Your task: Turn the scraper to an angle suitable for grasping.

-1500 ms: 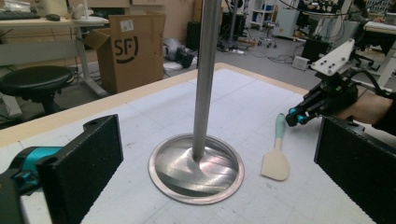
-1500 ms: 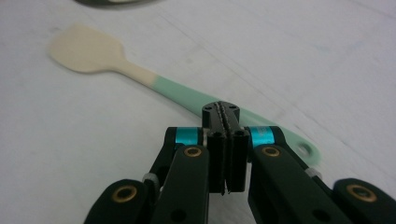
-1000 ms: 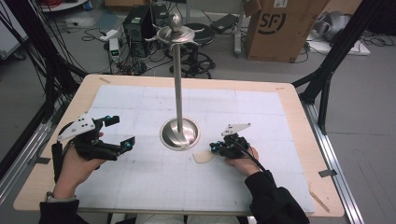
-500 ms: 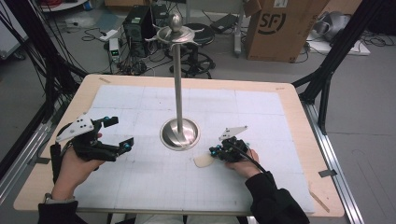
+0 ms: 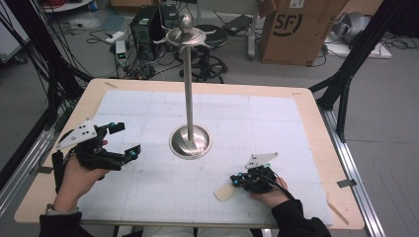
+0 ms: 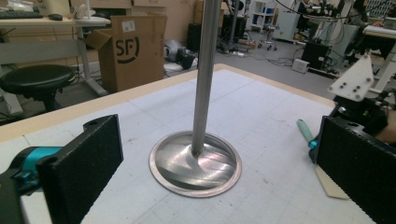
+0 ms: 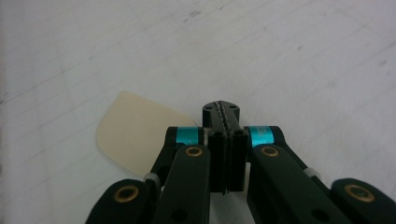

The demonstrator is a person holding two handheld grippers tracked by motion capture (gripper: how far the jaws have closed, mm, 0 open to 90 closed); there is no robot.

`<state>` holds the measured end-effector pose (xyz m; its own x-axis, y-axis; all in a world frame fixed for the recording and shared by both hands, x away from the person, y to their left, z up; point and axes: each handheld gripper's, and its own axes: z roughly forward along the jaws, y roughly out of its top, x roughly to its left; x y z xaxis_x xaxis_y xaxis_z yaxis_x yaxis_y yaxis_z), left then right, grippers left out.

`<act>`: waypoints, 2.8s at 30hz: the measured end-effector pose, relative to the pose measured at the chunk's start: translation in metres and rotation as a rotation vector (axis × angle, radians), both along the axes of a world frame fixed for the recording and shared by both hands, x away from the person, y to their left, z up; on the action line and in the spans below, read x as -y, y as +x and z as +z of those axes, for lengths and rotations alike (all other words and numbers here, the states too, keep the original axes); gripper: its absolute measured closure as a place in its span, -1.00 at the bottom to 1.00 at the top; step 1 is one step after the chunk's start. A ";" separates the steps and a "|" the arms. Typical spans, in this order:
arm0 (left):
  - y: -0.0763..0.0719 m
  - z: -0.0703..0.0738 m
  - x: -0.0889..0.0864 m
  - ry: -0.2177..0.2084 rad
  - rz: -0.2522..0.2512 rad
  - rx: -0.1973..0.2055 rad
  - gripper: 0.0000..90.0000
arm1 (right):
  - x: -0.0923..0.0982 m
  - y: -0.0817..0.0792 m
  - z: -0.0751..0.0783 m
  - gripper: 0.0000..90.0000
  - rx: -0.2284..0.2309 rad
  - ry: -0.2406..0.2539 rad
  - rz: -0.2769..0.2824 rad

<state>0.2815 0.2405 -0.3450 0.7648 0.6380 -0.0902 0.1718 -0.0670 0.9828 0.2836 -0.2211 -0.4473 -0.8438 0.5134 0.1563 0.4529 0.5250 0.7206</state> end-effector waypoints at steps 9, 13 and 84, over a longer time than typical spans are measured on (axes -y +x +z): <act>0.001 0.002 0.001 0.001 0.005 0.012 -0.96 | 0.017 -0.004 0.009 1.00 0.025 -0.004 -0.005; 0.002 0.002 -0.002 -0.005 0.016 0.009 -0.96 | 0.056 0.003 0.015 1.00 0.005 0.029 -0.095; -0.001 -0.003 -0.006 0.021 0.037 -0.005 -0.96 | -0.063 -0.010 0.004 1.00 0.011 -0.046 0.191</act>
